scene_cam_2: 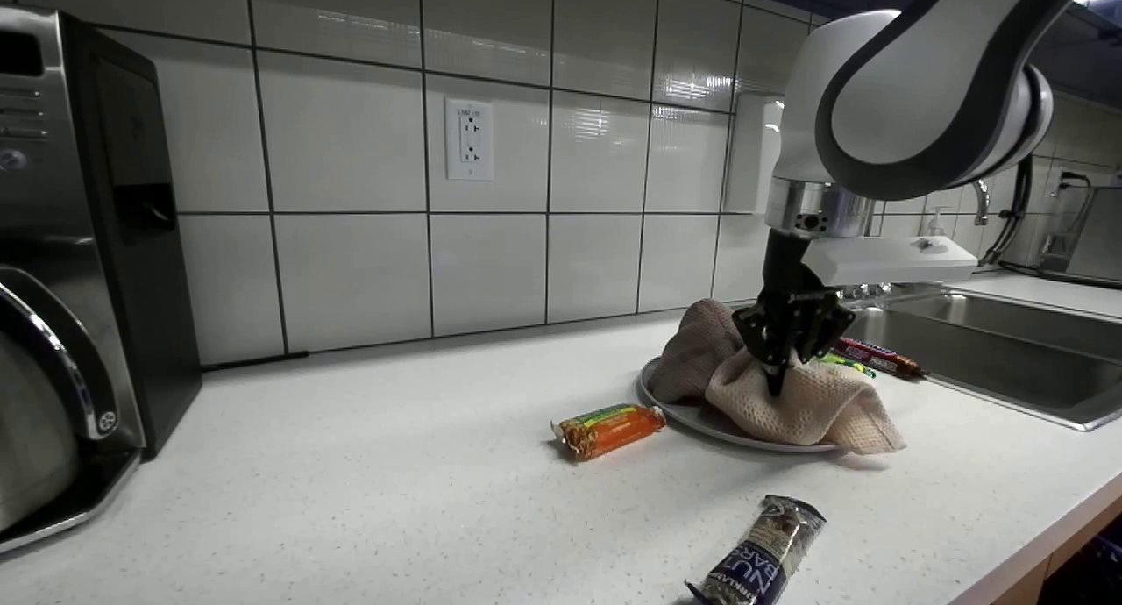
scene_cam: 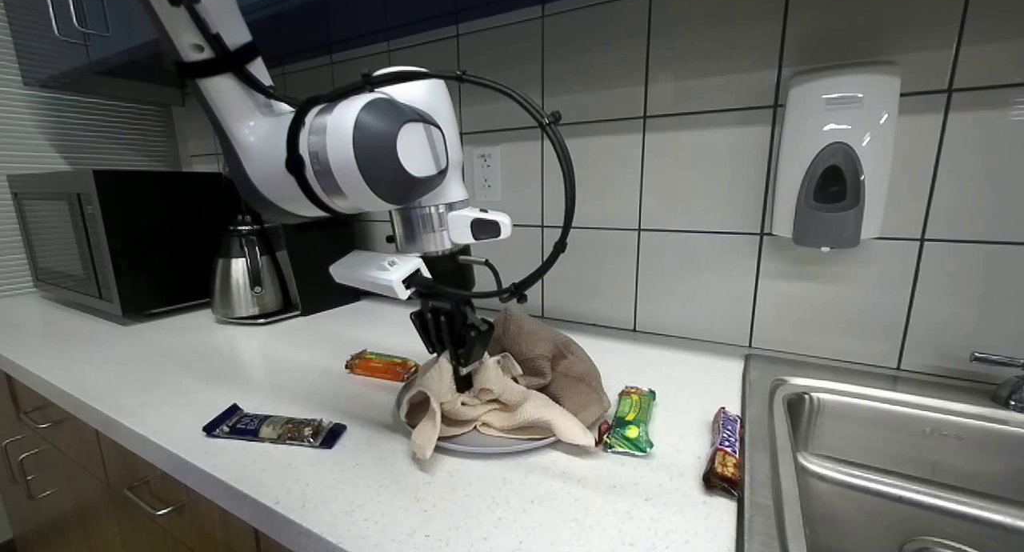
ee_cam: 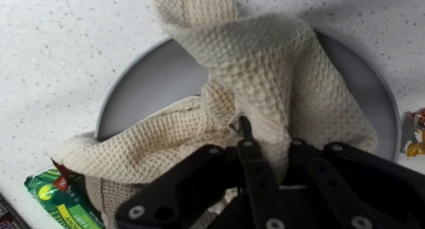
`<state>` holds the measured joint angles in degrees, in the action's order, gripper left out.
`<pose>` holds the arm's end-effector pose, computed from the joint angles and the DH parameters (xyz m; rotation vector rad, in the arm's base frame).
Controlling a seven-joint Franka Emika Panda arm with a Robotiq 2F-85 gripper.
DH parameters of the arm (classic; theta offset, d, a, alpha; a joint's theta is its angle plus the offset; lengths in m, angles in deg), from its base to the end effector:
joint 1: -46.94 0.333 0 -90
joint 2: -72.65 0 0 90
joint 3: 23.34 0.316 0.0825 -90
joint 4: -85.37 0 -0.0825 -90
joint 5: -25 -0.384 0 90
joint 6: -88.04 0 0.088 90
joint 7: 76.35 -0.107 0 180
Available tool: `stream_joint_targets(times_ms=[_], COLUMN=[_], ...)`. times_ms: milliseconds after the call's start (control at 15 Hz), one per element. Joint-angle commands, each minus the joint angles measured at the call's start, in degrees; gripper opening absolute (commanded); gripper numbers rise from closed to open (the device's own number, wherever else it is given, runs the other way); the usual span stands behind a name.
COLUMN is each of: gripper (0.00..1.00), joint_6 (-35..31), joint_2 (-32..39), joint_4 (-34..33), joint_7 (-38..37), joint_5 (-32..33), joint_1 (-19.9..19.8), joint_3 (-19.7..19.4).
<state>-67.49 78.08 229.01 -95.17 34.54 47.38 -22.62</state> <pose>0.4790 0.0157 0.2561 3.0702 -0.2471 0.1912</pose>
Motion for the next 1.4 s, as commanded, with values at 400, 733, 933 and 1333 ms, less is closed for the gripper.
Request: stream_joint_targets(times_ms=[400,733,933,1333], gripper=[0.03,0.03,0.03,0.03], joint_6=[6.9,11.9,13.7,14.1], joint_2=[-17.8,-24.9,-26.6,-25.6], joint_4=[8.0,8.2,6.8,3.0], joint_7=[-1.5,-3.0,-4.1,-6.3], joint_5=[-3.1,-3.7,-3.9,-3.9], joint_1=[1.0,1.7,2.6,5.4], joint_3=[1.8,6.0,9.1,14.5])
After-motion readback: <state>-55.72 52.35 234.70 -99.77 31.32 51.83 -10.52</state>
